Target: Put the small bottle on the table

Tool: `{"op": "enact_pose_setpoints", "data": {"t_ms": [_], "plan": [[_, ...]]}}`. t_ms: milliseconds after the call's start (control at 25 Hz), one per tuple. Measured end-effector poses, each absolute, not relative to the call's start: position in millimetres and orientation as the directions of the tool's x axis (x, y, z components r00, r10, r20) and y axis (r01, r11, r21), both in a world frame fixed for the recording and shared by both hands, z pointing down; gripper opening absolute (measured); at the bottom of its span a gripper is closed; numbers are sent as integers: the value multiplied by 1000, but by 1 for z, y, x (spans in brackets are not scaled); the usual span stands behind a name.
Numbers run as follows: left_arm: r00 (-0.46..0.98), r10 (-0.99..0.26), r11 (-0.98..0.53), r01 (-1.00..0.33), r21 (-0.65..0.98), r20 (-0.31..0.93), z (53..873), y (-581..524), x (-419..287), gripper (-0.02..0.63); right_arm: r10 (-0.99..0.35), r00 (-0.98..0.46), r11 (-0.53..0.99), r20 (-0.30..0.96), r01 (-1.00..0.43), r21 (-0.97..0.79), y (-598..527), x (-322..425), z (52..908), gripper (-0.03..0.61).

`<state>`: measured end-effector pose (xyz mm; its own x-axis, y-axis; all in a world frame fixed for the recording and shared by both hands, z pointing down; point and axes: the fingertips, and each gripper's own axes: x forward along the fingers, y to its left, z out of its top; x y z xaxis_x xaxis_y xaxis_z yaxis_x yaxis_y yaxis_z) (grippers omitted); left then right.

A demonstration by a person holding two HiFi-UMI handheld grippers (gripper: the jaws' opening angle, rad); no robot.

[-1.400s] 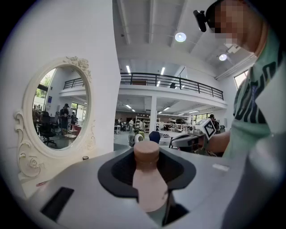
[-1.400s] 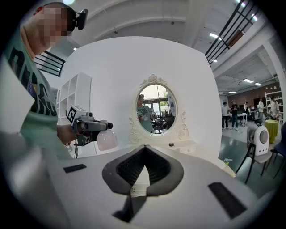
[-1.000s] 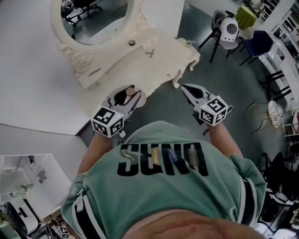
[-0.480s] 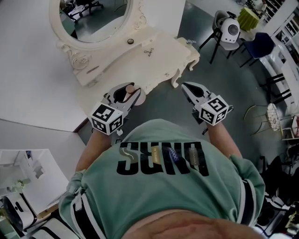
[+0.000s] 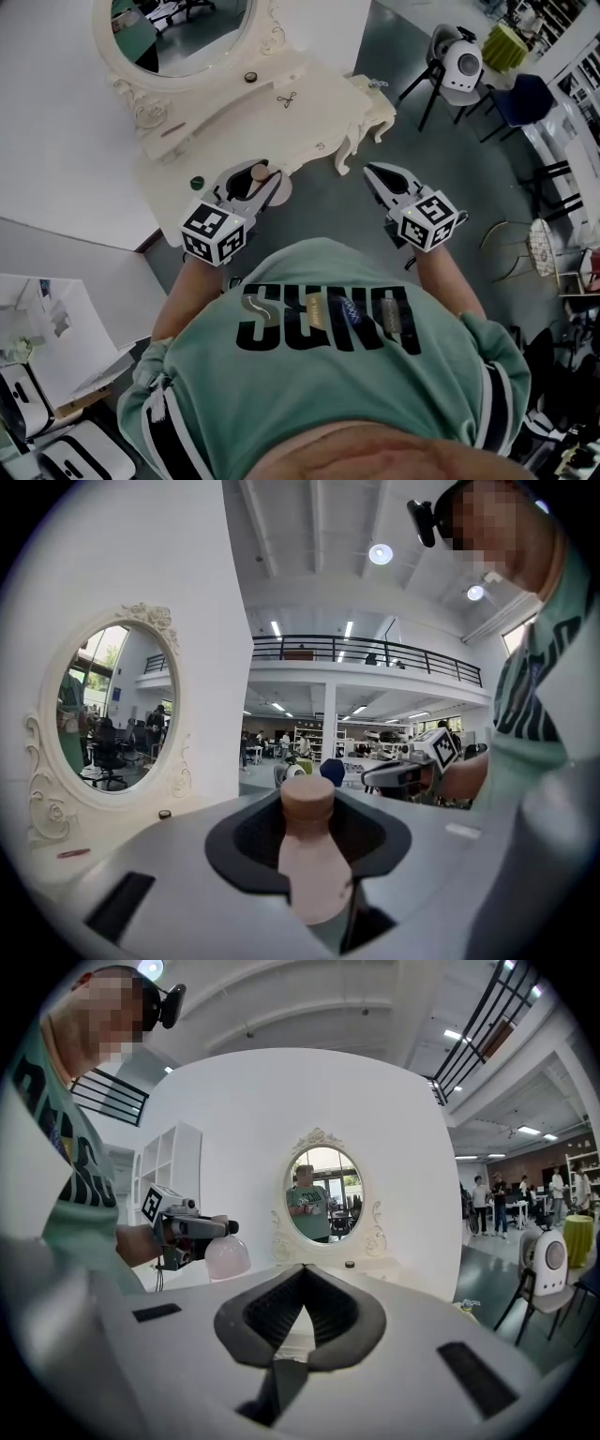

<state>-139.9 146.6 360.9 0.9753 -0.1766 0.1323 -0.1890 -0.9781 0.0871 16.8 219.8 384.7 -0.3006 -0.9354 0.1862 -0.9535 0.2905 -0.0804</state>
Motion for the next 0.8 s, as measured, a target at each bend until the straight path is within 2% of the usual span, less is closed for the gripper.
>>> {"op": "enact_pose_setpoints", "data": {"t_ms": [400,800], "plan": [[967,-200,-971,-217,97,155,373,162,-114,133,-916,-350,338,197,-936,-96,228,38,399,-6],[978,-153,-981,-168,95,143,378,88,-100,133,-917,-334,320,219,-942,-99,159,45,410,-6]]}}
